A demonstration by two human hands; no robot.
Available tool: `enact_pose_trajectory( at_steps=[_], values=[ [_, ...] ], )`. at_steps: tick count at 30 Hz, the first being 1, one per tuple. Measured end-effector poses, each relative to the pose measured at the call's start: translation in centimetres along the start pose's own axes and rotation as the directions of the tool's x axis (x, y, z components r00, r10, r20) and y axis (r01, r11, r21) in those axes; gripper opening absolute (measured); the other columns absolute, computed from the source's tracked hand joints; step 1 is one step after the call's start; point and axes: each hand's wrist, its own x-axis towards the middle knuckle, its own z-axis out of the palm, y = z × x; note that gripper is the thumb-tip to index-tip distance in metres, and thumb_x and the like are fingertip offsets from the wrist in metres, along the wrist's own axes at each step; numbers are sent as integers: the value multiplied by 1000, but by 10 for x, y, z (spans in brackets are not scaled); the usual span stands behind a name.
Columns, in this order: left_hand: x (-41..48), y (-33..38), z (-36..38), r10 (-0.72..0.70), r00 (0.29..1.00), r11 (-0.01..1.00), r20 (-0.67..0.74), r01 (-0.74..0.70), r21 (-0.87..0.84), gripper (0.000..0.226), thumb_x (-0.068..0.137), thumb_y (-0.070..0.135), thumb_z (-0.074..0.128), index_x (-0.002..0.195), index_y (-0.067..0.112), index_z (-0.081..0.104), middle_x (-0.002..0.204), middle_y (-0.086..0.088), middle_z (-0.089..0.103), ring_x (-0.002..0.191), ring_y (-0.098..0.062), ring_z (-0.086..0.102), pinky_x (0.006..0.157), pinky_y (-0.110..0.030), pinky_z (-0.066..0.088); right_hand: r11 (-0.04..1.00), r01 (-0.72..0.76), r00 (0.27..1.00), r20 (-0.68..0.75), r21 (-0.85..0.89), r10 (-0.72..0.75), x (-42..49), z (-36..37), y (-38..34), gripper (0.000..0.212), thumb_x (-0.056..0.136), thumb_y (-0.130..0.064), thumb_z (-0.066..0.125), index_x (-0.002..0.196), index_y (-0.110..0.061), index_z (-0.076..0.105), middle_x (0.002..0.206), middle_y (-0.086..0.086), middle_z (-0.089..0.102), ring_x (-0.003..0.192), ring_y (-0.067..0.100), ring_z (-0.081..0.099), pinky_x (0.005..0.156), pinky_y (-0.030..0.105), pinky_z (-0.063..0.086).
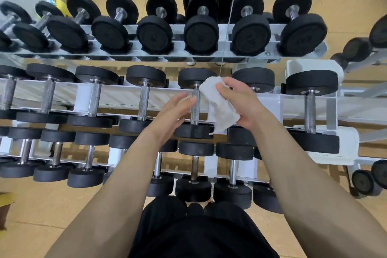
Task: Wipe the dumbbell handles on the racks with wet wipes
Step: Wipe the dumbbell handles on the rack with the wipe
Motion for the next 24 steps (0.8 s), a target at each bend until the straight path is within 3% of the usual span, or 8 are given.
enact_pose_trajectory(
  at_steps=[2, 4, 6, 8, 12, 16, 19, 24],
  values=[
    [5, 5, 10, -12, 991, 999, 135, 19, -48, 86, 71, 62, 80, 141, 22, 53, 135, 4, 65, 128, -11, 56, 108, -31, 39, 1000, -15, 997, 71, 5, 15, -2, 2, -3, 19, 103, -21, 59, 118, -14, 68, 101, 3, 74, 84, 15, 70, 67, 30, 57],
    [7, 8, 17, 11, 977, 996, 211, 9, -93, 57, 81, 39, 77, 127, 8, 63, 122, -5, 71, 116, -19, 64, 97, -31, 51, 1000, -28, 999, 25, 12, 27, -4, 0, -5, 16, 102, -24, 61, 109, -11, 69, 97, 5, 74, 85, 20, 70, 69, 34, 58],
    [6, 6, 19, 6, 983, 984, 184, 27, -174, 36, 86, 22, 73, 118, 5, 67, 117, -13, 72, 109, -27, 67, 91, -38, 57, 998, -67, 991, -116, 5, 67, -5, -5, -4, 22, 97, -34, 68, 93, -12, 68, 88, 3, 74, 87, 24, 70, 73, 39, 59],
    [6, 2, 18, 8, 992, 962, 125, 26, -272, 35, 86, 21, 75, 118, 9, 67, 121, -16, 71, 110, -31, 68, 89, -42, 58, 987, -151, 963, -219, 44, 157, -7, -14, 0, 42, 89, -53, 72, 98, -12, 68, 88, 0, 75, 94, 25, 71, 84, 42, 61],
    [6, 2, 21, 40, 997, 934, 69, -13, -357, 40, 88, 17, 71, 126, 8, 61, 121, -15, 71, 108, -29, 70, 81, -39, 60, 945, -311, 950, 52, 106, 307, -19, -15, 13, 92, 66, -80, 67, 128, -12, 67, 123, 9, 72, 116, 26, 68, 101, 45, 54],
    [8, 2, 22, 60, 997, 935, 48, -39, -353, 31, 91, 14, 68, 121, 8, 64, 118, -16, 72, 106, -28, 70, 83, -40, 59, 914, -326, 944, 142, 242, 299, -24, -6, 24, 60, 77, -46, 80, 129, -18, 66, 122, 8, 72, 117, 28, 68, 100, 48, 54],
    [11, 0, 18, 71, 997, 961, -27, -76, -265, 36, 91, 14, 71, 125, 4, 63, 121, -17, 71, 109, -30, 70, 84, -39, 59, 960, -234, 972, 12, 154, 235, -19, -1, 26, 39, 87, -19, 77, 123, -9, 66, 117, 11, 75, 104, 27, 73, 84, 40, 60],
    [18, -7, 3, 7, 960, 993, -281, -40, -115, 24, 93, 14, 72, 115, 11, 65, 105, -7, 77, 100, -29, 74, 76, -43, 61, 995, -103, 984, -149, -10, 100, -9, -6, 26, 16, 100, -10, 62, 113, -10, 71, 99, 10, 76, 85, 28, 72, 70, 35, 60]
  ],
)
